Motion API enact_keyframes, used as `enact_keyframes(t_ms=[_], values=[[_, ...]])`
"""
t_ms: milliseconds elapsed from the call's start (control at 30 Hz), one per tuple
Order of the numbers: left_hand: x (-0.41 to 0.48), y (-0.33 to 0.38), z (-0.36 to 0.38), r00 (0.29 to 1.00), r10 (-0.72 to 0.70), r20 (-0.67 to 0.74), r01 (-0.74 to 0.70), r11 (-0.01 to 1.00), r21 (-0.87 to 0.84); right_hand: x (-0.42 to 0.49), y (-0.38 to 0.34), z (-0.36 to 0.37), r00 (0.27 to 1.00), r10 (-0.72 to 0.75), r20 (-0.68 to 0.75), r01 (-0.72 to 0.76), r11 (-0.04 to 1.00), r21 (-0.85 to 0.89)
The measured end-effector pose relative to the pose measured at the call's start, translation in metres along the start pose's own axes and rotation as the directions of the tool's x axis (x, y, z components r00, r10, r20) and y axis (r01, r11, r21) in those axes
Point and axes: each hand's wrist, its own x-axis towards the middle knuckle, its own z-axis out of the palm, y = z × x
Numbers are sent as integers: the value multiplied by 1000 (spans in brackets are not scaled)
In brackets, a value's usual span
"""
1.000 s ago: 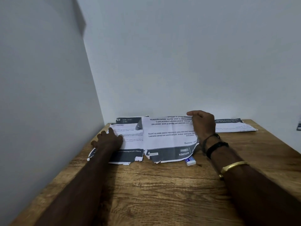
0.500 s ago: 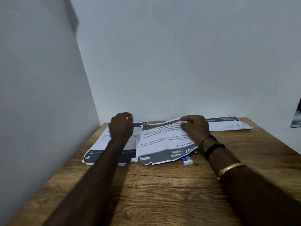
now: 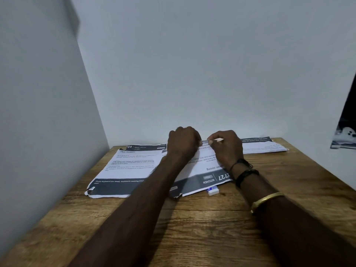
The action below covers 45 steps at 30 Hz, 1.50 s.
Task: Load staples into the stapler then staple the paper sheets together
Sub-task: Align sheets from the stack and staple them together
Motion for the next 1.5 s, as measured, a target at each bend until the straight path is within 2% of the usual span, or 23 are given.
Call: enact_keyframes(t_ms=[367, 533, 667, 967, 1200, 1267, 1300, 1333, 1367, 1400, 1433, 1500], values=[[-12, -53, -10, 989, -146, -34, 142, 986, -92, 7, 3, -20, 963, 34, -268, -13, 997, 82], [-10, -44, -9, 998, -50, -44, 39, 974, -221, 4, -3, -19, 971, -13, -239, 37, 995, 94], [-2, -21, -8, 997, 5, -74, -19, 982, -187, 1, -10, -18, 978, -49, -202, 72, 992, 106], [-10, -51, -2, 979, -152, -134, 118, 965, -233, 2, -4, -26, 948, -4, -319, 19, 999, 44], [-17, -69, 5, 909, -315, -274, 216, 917, -335, 4, -4, -26, 923, -42, -382, 67, 996, 51], [-14, -62, 2, 888, -381, -256, 201, 823, -531, 5, -7, -26, 911, -60, -407, 106, 990, 92], [-12, -57, -1, 881, -431, -194, 187, 694, -695, 5, -8, -26, 908, -77, -413, 136, 984, 117], [-10, -52, -5, 872, -478, -105, 179, 510, -842, 6, -10, -26, 904, -95, -416, 168, 975, 142], [-8, -49, -9, 858, -514, 2, 188, 311, -931, 5, -11, -27, 902, -108, -418, 194, 967, 168], [-5, -47, -12, 841, -532, 100, 218, 164, -962, 4, -12, -27, 900, -115, -420, 211, 959, 191], [-2, -48, -14, 824, -541, 170, 258, 89, -962, 3, -12, -28, 899, -119, -421, 222, 953, 206], [0, -52, -13, 819, -521, 241, 296, 24, -955, 1, -13, -29, 900, -129, -417, 230, 952, 202]])
